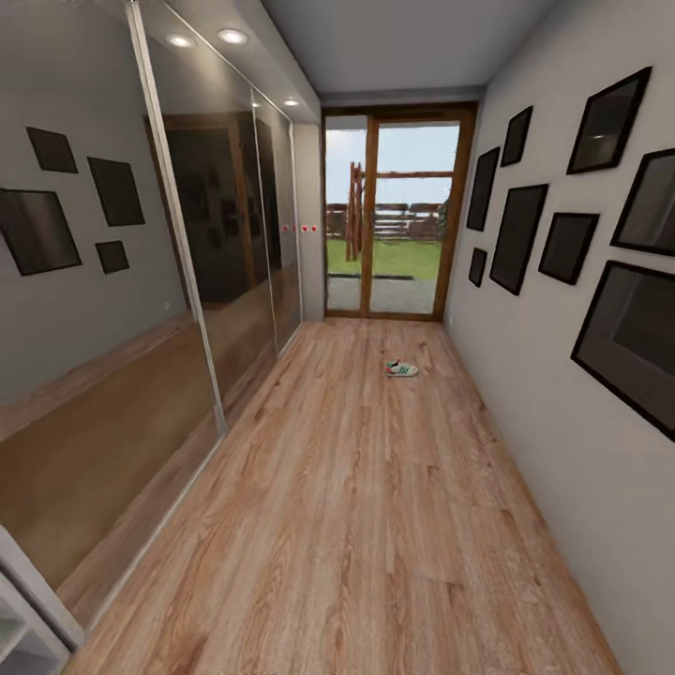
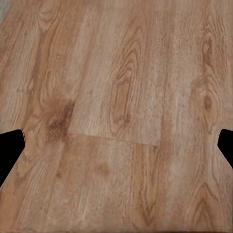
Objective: Pick up the two gym shoes and the two sandals from the corridor floor and place them onto the hallstand (shoe rack) in the corridor, making sure they are on the rack and not on the floor. Arrange them so the two gym shoes are next to each other and the two sandals are next to each other.
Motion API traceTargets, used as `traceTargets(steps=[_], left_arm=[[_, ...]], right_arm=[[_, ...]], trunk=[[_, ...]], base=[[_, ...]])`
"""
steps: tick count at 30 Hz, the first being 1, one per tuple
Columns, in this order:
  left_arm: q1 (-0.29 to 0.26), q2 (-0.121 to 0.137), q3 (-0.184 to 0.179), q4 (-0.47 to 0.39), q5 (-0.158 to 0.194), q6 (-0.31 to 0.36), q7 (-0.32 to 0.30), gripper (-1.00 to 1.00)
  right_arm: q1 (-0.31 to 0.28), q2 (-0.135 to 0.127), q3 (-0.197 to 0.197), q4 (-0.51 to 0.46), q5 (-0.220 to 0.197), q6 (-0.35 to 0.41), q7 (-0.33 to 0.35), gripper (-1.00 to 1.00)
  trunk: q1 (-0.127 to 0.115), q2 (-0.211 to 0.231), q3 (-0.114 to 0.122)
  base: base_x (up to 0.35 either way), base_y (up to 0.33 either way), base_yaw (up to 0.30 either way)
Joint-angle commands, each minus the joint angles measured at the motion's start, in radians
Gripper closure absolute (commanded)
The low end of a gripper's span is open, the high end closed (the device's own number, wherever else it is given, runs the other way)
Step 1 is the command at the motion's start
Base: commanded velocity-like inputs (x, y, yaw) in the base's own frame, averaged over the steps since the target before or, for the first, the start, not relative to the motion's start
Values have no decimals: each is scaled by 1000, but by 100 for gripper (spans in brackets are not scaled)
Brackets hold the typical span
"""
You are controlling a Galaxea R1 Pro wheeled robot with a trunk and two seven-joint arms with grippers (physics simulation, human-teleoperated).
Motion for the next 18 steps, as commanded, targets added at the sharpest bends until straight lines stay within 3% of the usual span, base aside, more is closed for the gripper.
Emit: traceTargets(steps=[1, 9, 18], left_arm=[[-1, 0, 1, 1, 1, -4, 2, -100], [-1, 1, 15, 1, 41, -4, 8, -100], [-1, 1, 17, -2, 57, -2, 9, -100]], right_arm=[[0, 0, 0, 0, 0, -3, -1, -100], [0, 1, -1, 0, 0, -4, -1, -100], [0, 1, -2, 0, 0, -4, -1, -100]], trunk=[[0, -1, -2], [0, -1, -9], [0, -1, -17]], base=[[-41, -110, 231], [-7, -18, 231], [0, -1, 232]])
